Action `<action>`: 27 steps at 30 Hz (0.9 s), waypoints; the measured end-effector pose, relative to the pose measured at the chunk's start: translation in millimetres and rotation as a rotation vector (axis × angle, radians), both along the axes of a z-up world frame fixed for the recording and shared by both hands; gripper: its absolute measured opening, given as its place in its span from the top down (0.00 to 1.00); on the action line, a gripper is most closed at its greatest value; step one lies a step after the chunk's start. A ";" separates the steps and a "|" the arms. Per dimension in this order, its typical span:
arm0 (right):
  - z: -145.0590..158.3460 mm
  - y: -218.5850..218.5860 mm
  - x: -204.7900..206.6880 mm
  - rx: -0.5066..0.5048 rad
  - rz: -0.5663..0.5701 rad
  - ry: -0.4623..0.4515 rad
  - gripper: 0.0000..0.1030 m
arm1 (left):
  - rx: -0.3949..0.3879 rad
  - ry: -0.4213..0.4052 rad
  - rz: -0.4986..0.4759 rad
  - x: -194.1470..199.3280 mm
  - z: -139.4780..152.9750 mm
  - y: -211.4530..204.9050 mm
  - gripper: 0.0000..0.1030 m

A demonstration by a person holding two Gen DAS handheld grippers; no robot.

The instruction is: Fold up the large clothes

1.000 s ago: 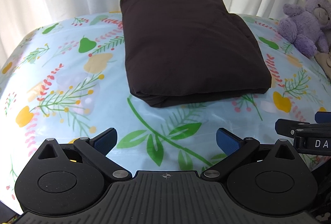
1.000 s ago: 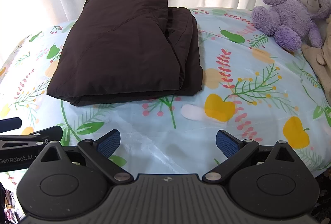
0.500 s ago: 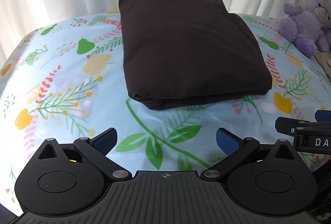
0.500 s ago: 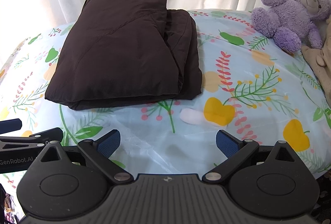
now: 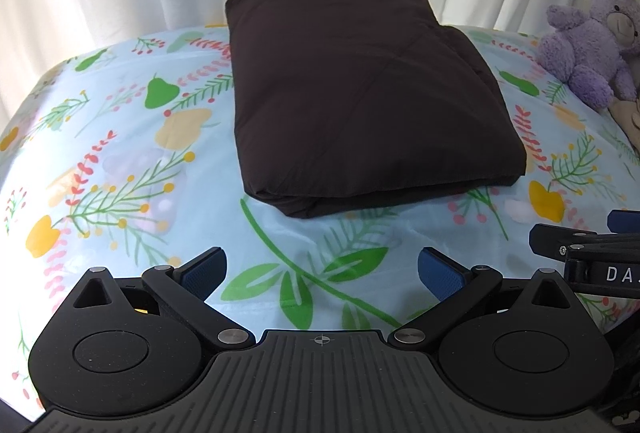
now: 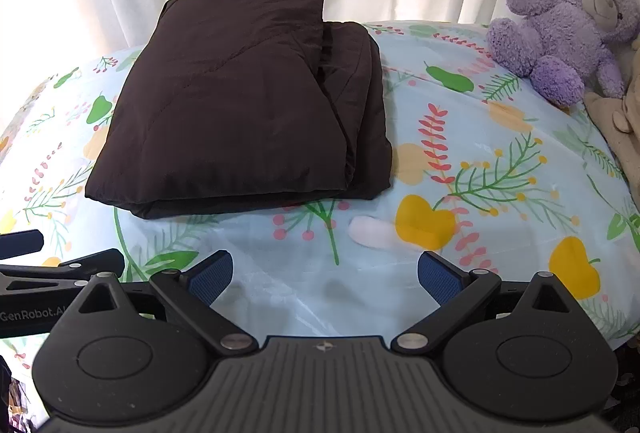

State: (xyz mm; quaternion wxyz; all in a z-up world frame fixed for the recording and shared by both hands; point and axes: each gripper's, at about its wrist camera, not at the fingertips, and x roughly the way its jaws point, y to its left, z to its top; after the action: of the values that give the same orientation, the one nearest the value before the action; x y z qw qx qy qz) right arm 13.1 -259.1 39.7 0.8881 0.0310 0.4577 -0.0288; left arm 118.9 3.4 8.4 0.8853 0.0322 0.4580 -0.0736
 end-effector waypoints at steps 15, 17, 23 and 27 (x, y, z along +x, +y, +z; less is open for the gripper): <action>-1.0 4.9 5.3 -0.007 0.008 -0.001 0.04 | -0.003 0.005 -0.003 4.5 -1.1 -0.8 0.00; -1.0 5.3 6.2 -0.008 0.007 0.000 0.04 | -0.004 0.004 -0.005 5.0 -1.1 -0.1 0.00; -1.4 4.9 8.0 -0.009 0.010 0.000 0.04 | -0.008 0.012 -0.009 7.7 -1.9 1.6 0.00; -1.7 5.0 10.0 -0.010 0.012 0.002 0.04 | -0.011 0.012 -0.012 9.1 -2.5 1.6 0.00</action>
State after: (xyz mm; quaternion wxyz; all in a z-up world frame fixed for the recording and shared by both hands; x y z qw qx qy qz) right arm 23.1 -254.1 37.9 0.8880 0.0239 0.4585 -0.0259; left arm 128.0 5.0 5.8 0.8822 0.0296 0.4627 -0.0815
